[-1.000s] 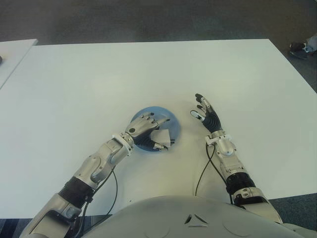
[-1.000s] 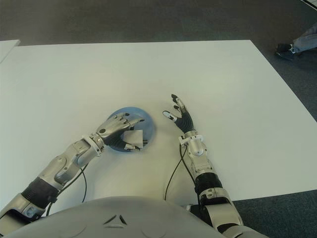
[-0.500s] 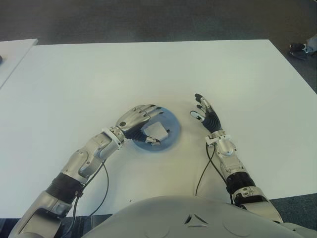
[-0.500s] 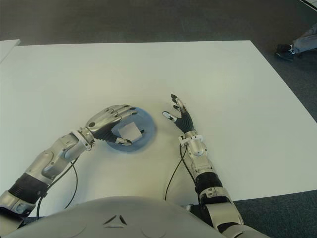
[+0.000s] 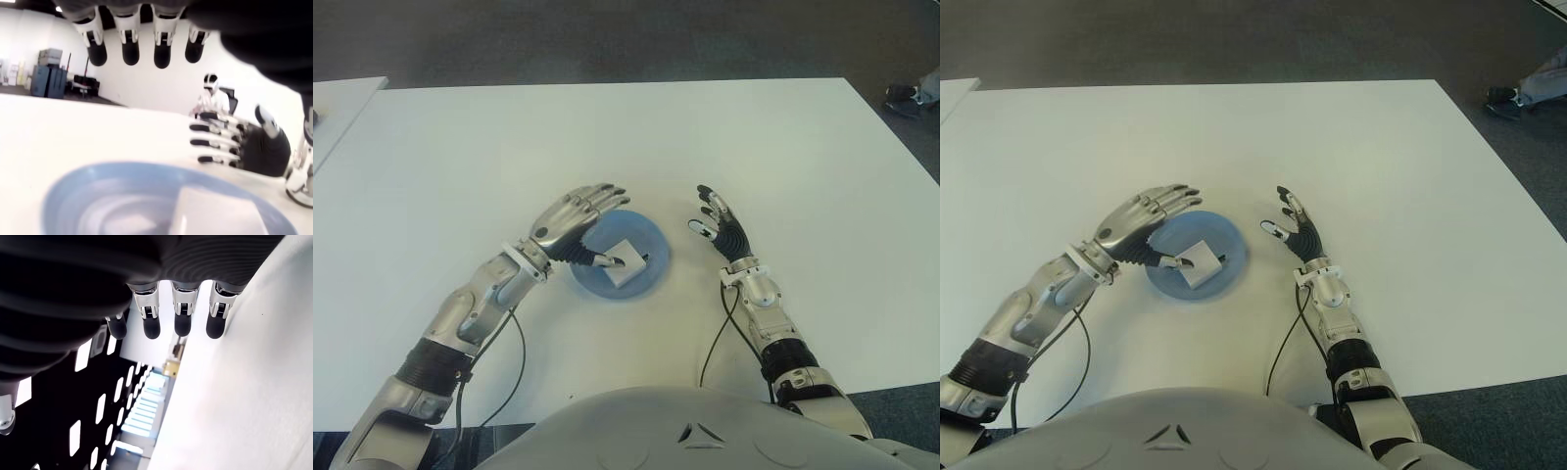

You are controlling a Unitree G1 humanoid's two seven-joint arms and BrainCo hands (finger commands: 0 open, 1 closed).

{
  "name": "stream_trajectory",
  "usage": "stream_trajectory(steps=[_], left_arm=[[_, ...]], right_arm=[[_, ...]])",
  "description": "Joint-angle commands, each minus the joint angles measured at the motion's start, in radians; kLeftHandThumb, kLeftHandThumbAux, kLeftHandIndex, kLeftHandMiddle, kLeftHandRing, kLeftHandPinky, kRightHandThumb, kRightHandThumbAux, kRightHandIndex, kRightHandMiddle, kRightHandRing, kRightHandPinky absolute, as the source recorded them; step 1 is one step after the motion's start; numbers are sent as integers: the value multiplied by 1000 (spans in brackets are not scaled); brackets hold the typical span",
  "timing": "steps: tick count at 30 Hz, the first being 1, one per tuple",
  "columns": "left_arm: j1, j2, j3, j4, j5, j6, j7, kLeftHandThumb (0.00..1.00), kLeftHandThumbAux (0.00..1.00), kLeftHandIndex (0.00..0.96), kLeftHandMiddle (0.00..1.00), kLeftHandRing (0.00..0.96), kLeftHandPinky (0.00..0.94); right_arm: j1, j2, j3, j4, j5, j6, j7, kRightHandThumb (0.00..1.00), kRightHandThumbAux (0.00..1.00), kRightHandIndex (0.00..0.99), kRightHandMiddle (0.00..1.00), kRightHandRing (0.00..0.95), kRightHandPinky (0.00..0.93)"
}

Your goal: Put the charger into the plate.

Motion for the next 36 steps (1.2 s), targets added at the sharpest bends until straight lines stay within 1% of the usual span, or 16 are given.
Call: stream_trajectory(steps=[1, 4, 6, 9, 12, 14, 16, 17, 18, 21, 23, 25, 27, 29, 33, 36], left_arm=[[-22, -16, 40, 75, -29, -34, 73, 361, 413, 153, 121, 103, 161], [-39, -31, 67, 127, -95, -62, 89, 361, 413, 161, 118, 111, 164], [-57, -32, 89, 180, -183, -104, 71, 347, 410, 162, 113, 108, 151], [-90, -20, 116, 291, -364, -174, -26, 323, 405, 152, 103, 97, 122], [-124, -16, 126, 390, -470, -215, -105, 304, 409, 133, 94, 85, 93], [-151, -26, 134, 472, -545, -229, -172, 295, 415, 119, 89, 77, 73], [-178, -72, 162, 599, -667, -204, -273, 290, 426, 102, 81, 68, 65], [-185, -90, 175, 642, -711, -193, -309, 282, 440, 83, 71, 59, 62], [-191, -102, 184, 670, -739, -188, -333, 277, 450, 70, 64, 53, 59], [-179, -158, 223, 713, -833, -134, -384, 256, 480, 39, 49, 41, 56], [-160, -197, 246, 718, -882, -110, -397, 234, 504, 22, 43, 36, 55], [-157, -211, 260, 724, -899, -105, -411, 221, 519, 12, 40, 33, 55], [-128, -250, 289, 708, -935, -81, -397, 191, 547, 5, 37, 30, 50], [-114, -272, 313, 704, -952, -61, -384, 169, 568, 2, 35, 27, 47], [-115, -296, 351, 735, -957, -26, -361, 66, 609, 0, 23, 12, 29], [-119, -302, 367, 753, -956, -23, -379, 23, 612, 0, 17, 4, 15]], right_arm=[[94, 13, 5, 86, 3, 55, 19, 93, 451, 0, 1, 0, 0], [93, 15, 3, 88, 8, 55, 27, 94, 456, 0, 0, 0, 0], [93, 15, 2, 89, 9, 55, 30, 94, 459, 0, 0, 0, 0], [93, 17, 1, 87, 9, 58, 34, 94, 461, 0, 0, 0, 0], [93, 17, 0, 86, 8, 59, 36, 93, 462, 0, 0, 0, 0], [93, 18, -1, 84, 8, 60, 37, 93, 463, 0, 0, 0, 0], [94, 19, -1, 80, 6, 64, 36, 94, 465, 0, 0, 0, 0], [95, 19, -1, 77, 6, 66, 35, 93, 465, 0, 0, 0, 0], [96, 19, -2, 76, 5, 66, 35, 92, 465, 0, 0, 0, 0], [95, 18, -1, 75, 1, 69, 31, 89, 464, 0, 0, 0, 0], [94, 18, -1, 75, -2, 72, 28, 86, 463, 0, 0, 0, 0], [94, 18, -1, 75, -2, 73, 27, 84, 462, 0, 0, 0, 0], [93, 18, -2, 76, -4, 79, 23, 80, 459, 0, 0, 0, 0], [92, 20, -4, 76, -4, 86, 19, 78, 457, 0, 0, 0, 0], [92, 25, -12, 64, 0, 115, 4, 73, 454, 0, 0, 0, 0], [95, 31, -19, 49, 0, 142, -12, 73, 453, 0, 0, 0, 0]])
